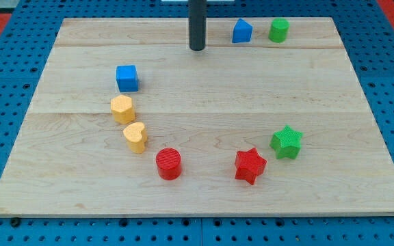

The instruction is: Push the green star to the top of the red star

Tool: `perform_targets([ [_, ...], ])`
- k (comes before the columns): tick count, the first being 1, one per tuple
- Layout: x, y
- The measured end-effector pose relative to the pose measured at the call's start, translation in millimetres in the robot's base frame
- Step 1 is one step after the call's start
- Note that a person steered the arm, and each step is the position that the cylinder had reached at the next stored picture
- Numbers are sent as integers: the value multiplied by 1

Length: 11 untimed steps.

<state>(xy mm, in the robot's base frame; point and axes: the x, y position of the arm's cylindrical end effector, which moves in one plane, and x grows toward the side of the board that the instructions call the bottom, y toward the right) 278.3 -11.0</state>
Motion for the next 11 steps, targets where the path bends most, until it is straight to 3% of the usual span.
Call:
perform_targets([
  [2,5,4],
  [4,116,79],
  [6,163,208],
  [7,228,208],
  [8,248,160],
  [10,196,130],
  [11,194,100],
])
